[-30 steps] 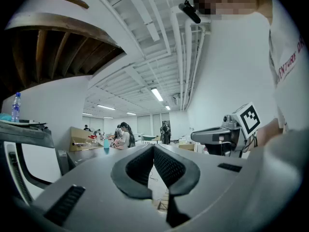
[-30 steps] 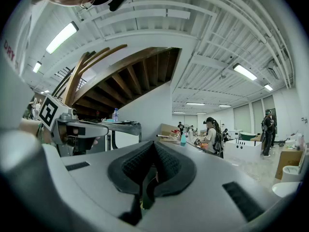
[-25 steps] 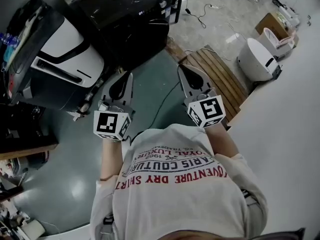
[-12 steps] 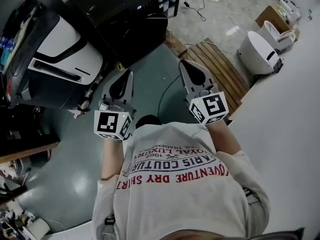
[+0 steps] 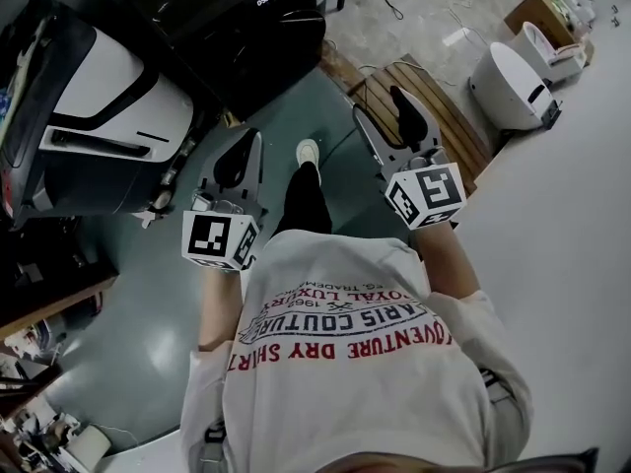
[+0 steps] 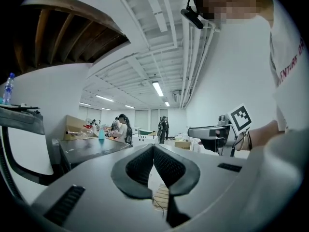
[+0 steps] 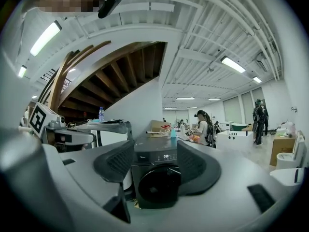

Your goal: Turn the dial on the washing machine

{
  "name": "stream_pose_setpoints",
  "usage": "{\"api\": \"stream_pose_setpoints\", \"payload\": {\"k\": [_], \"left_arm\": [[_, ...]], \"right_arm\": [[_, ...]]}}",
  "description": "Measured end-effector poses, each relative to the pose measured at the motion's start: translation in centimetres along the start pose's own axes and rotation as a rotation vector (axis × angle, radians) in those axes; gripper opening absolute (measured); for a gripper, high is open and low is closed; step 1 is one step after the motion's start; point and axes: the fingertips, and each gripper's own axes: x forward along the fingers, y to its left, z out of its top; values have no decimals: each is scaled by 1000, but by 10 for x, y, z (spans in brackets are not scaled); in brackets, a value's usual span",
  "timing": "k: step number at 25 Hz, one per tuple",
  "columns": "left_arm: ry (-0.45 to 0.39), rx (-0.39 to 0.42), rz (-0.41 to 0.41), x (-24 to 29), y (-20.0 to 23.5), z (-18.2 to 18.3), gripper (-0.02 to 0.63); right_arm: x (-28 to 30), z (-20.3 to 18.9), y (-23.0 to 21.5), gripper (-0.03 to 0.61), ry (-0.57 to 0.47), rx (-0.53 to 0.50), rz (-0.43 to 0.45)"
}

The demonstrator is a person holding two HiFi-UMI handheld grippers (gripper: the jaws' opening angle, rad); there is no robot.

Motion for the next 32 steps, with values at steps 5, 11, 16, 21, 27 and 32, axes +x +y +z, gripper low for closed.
{"api": "stream_pose_setpoints", "payload": {"k": [5,11,16,21,27,32], "left_arm": [[-12,-75,-37,54,30,-14,15],[-17,-140,-57,158,87,-22,15],[3,-127,-69,244,141,-16,15],[24,-110,-35,306,187,-13,15],[89,-113,32,339,216,-37,15],[69,-137,142,353,226,-57,15]], "right_arm": [[49,-11,-33,275,33,-2,-30],[136,-14,-91,275,87,-20,-52],[219,-5,-136,275,104,-68,-48],[291,-9,-169,275,138,-92,-10],[357,-36,-190,275,218,-147,74],[403,-67,-204,276,272,-204,183]]}}
